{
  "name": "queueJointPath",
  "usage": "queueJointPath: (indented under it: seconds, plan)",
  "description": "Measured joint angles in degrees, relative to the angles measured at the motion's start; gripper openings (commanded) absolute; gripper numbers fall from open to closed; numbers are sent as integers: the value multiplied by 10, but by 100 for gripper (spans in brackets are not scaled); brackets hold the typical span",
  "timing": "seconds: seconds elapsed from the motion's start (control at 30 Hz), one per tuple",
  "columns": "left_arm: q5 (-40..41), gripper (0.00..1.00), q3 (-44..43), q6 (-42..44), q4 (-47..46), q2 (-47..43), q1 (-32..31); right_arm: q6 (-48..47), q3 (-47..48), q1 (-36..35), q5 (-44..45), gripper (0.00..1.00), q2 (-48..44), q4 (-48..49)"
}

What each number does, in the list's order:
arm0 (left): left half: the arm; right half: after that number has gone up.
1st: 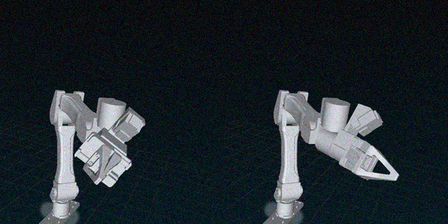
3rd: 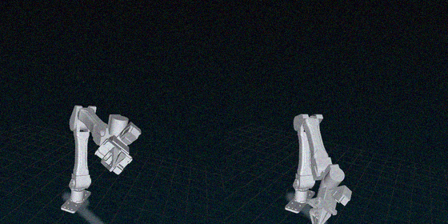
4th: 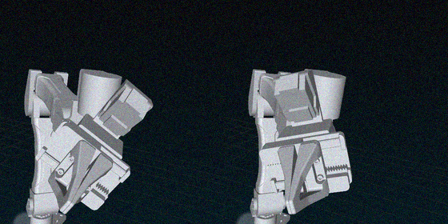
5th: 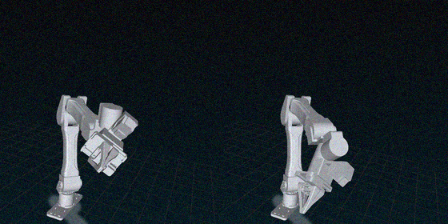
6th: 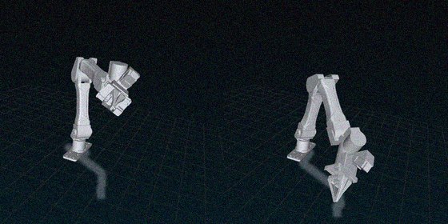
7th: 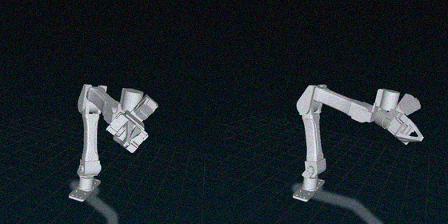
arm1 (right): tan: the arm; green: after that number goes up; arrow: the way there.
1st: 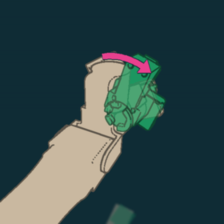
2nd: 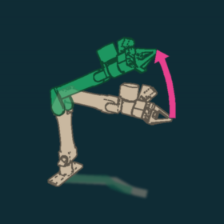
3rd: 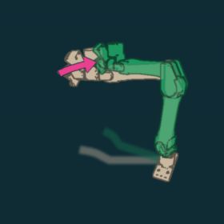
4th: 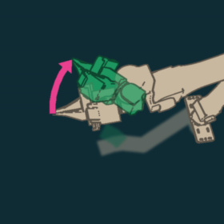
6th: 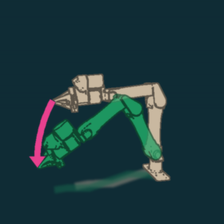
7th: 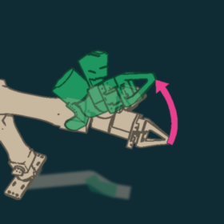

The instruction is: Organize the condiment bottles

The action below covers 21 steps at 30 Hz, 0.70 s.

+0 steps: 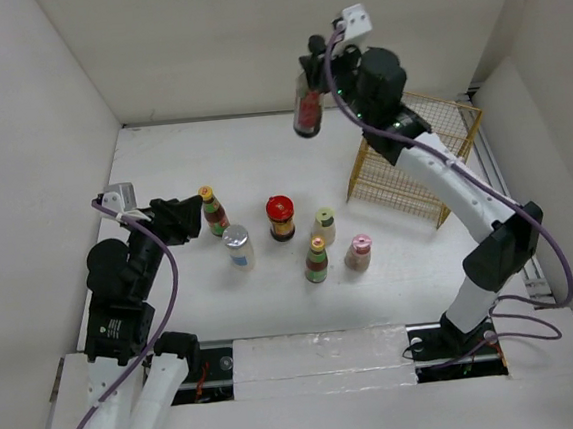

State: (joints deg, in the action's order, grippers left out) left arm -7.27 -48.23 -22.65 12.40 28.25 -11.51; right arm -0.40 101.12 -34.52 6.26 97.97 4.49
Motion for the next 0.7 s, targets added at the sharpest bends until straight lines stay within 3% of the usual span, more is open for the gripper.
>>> queueJointPath:
  seconds: [0.3,0.7]
  plan:
    - [-9,55,0,0,-4,-5,0,-7,80,123,19,8,-19,-46]
    - [-16,55,0,-3,-4,-5,0,-22,114,217,16,8,5,-130]
